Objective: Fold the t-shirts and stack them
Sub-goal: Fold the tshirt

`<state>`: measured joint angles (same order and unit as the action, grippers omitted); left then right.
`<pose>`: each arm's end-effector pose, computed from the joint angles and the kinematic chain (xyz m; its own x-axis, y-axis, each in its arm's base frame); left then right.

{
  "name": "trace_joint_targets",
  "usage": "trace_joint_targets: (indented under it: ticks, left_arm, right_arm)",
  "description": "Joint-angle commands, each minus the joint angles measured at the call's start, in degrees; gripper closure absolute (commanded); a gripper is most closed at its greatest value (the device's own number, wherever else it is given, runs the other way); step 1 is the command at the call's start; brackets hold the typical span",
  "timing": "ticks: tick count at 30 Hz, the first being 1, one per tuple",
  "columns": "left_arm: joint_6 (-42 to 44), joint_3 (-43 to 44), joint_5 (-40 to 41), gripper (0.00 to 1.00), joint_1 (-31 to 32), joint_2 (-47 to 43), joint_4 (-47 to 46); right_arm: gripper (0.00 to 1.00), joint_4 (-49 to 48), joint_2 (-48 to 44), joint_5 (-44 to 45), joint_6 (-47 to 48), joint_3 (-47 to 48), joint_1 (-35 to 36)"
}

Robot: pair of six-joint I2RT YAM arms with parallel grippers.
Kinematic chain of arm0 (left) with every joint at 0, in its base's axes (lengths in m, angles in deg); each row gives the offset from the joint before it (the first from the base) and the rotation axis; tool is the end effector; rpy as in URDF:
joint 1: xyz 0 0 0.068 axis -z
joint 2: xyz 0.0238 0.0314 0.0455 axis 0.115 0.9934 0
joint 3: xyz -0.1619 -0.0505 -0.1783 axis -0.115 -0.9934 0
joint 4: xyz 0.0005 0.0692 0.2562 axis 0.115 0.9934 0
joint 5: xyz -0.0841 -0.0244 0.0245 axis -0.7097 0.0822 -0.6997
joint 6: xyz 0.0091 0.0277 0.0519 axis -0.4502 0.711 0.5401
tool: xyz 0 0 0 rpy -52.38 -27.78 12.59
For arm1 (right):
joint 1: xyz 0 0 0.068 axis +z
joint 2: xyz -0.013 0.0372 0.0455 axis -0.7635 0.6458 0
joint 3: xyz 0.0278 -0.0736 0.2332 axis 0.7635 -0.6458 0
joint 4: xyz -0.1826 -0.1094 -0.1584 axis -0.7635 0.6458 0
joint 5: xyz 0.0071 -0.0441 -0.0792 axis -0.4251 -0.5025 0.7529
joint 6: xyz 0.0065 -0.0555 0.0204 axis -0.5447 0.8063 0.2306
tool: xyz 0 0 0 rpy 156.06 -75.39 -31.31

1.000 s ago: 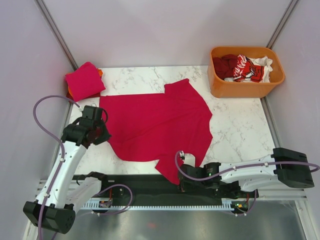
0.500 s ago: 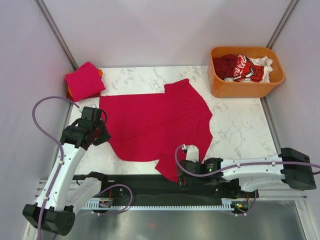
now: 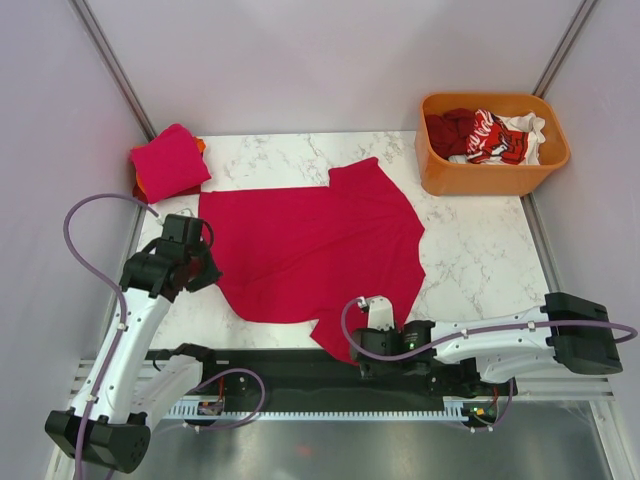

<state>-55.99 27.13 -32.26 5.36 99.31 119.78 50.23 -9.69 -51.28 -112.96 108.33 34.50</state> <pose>0.1712 -0.0296 0.2820 -0.7588 -0.3951 -0.5177 -0.3487 0.9179 -0.1894 0.0349 0.2126 0.1243 -0.9006 -0.1774 -0.3969 -0.2689 0.9447 0.1877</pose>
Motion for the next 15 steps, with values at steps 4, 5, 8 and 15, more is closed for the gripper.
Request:
trace_joint_targets:
  ticks: [4, 5, 8, 15]
  left_arm:
    - [1.99, -0.11, -1.24, 0.98, -0.28, -0.84, -0.31]
    - [1.99, -0.11, -1.33, 0.98, -0.19, -0.67, -0.22]
    - [2.08, -0.11, -1.24, 0.98, -0.19, -0.67, -0.31]
    - [2.08, -0.11, -1.33, 0.98, -0.28, -0.93, -0.31]
  right_arm:
    - [0.43, -3.13, 2.65, 1.64, -0.41, 0.17, 0.46]
    - [0.49, -3.30, 2.82, 1.47, -0.33, 0.34, 0.46]
    - [0.58, -4.36, 3.18, 1.38, 0.03, 0.43, 0.46]
    - [0.91, -5.33, 5.29, 0.68, 0.82, 0.78, 0.54]
